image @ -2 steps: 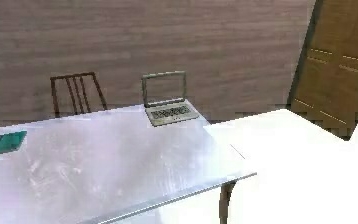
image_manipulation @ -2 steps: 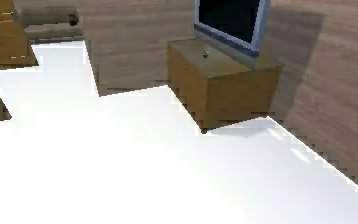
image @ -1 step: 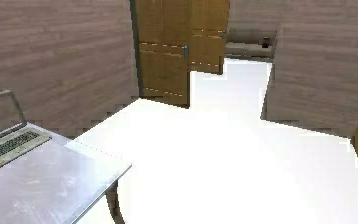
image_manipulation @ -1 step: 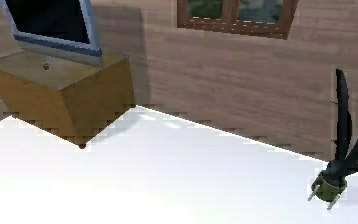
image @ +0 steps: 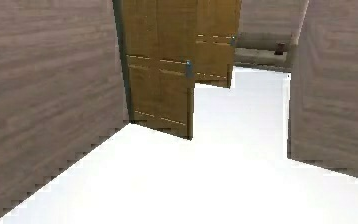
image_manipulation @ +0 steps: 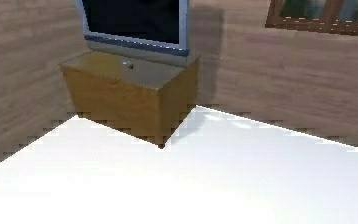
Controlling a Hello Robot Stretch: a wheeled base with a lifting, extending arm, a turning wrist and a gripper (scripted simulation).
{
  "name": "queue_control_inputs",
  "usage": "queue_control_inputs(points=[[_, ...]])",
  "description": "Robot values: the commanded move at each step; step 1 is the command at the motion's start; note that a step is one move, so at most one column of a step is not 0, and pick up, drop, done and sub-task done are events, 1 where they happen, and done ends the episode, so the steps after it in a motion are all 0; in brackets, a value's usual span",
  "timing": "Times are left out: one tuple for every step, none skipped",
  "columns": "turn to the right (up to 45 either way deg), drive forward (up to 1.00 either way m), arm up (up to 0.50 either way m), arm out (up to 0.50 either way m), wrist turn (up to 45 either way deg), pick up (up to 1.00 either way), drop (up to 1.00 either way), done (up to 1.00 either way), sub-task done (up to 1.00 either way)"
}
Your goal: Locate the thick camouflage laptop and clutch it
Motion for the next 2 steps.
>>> queue_control_inputs(points=[[-12.0,0.0,0.0,0.0,0.0,0.0,0.0,0.0,0.0],[0.0,0.2,0.0,0.0,0.0,0.0,0.0,0.0,0.0]])
